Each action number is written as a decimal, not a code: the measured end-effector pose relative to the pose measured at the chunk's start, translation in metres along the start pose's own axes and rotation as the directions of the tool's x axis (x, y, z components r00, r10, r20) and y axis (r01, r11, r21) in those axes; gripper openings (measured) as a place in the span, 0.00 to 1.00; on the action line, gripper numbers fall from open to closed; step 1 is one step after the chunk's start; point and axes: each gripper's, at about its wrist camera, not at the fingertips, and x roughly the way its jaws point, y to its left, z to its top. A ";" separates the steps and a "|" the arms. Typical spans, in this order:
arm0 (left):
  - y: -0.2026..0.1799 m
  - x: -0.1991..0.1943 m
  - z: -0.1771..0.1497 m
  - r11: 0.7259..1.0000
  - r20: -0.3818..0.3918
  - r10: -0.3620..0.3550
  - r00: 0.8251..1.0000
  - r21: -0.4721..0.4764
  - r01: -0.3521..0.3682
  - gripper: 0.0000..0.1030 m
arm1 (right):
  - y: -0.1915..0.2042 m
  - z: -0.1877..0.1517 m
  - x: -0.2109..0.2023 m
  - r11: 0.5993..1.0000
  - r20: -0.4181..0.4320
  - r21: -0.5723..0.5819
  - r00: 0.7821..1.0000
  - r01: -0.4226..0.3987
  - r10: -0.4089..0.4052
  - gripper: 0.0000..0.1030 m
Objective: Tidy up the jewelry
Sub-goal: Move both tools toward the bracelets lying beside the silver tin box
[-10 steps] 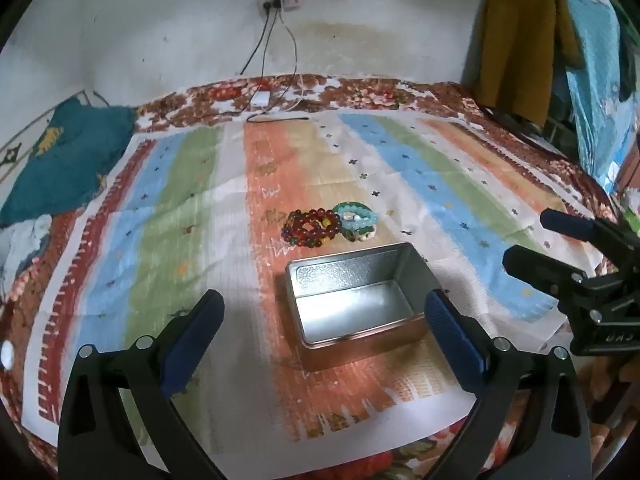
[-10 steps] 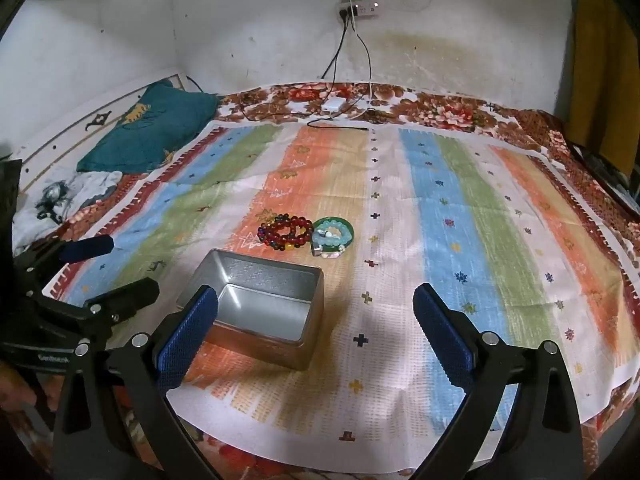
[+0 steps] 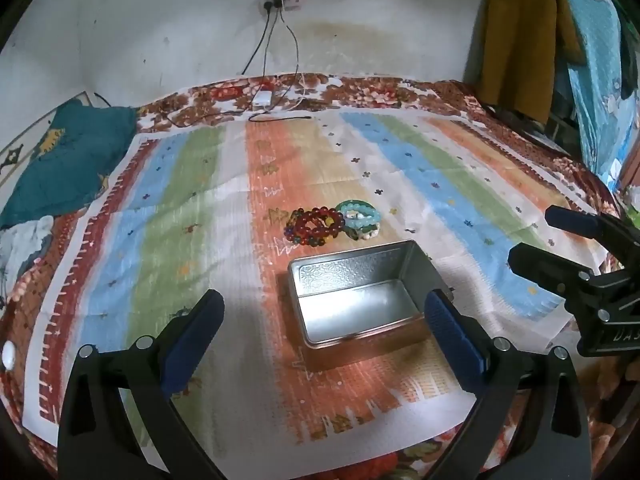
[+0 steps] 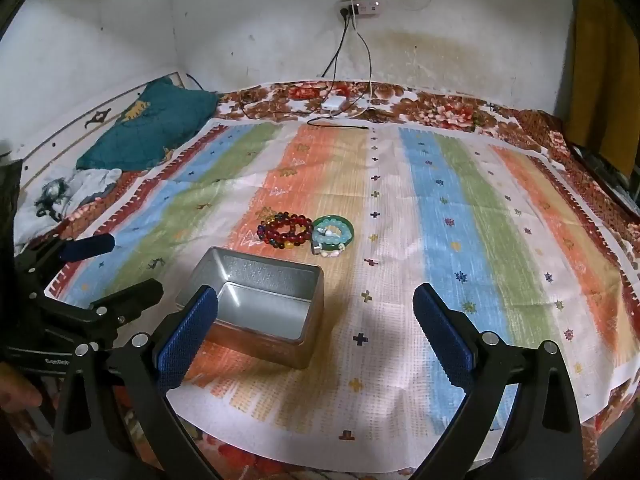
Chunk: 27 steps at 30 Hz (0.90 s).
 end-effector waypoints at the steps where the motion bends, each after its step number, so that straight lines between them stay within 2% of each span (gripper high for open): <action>1: 0.000 0.000 -0.001 1.000 0.000 0.012 1.000 -0.003 -0.012 0.95 | 0.000 0.000 0.000 1.000 0.000 0.000 1.000 0.001 -0.001 0.96; 7: 0.011 -0.003 0.002 0.998 -0.012 0.031 0.999 -0.062 -0.032 0.95 | -0.002 0.000 0.001 1.000 -0.003 0.005 1.000 0.004 -0.004 0.96; 14: 0.026 0.000 0.008 0.993 -0.039 0.009 0.999 -0.119 -0.013 0.95 | -0.001 -0.005 0.004 1.000 -0.002 -0.015 1.000 -0.005 0.005 0.96; 19: 0.025 -0.001 0.009 0.993 -0.028 0.009 1.000 -0.117 -0.012 0.95 | 0.001 -0.002 0.003 1.000 -0.009 -0.012 1.000 0.001 -0.001 0.96; 24: 0.023 0.001 0.010 0.994 -0.031 0.037 0.999 -0.103 -0.040 0.95 | 0.000 0.000 0.004 1.000 -0.012 -0.006 1.000 0.004 -0.005 0.96; 27: 0.025 0.002 0.010 0.995 -0.028 0.013 1.000 -0.098 -0.015 0.95 | -0.002 0.000 0.005 1.000 -0.019 0.002 1.000 0.004 -0.004 0.96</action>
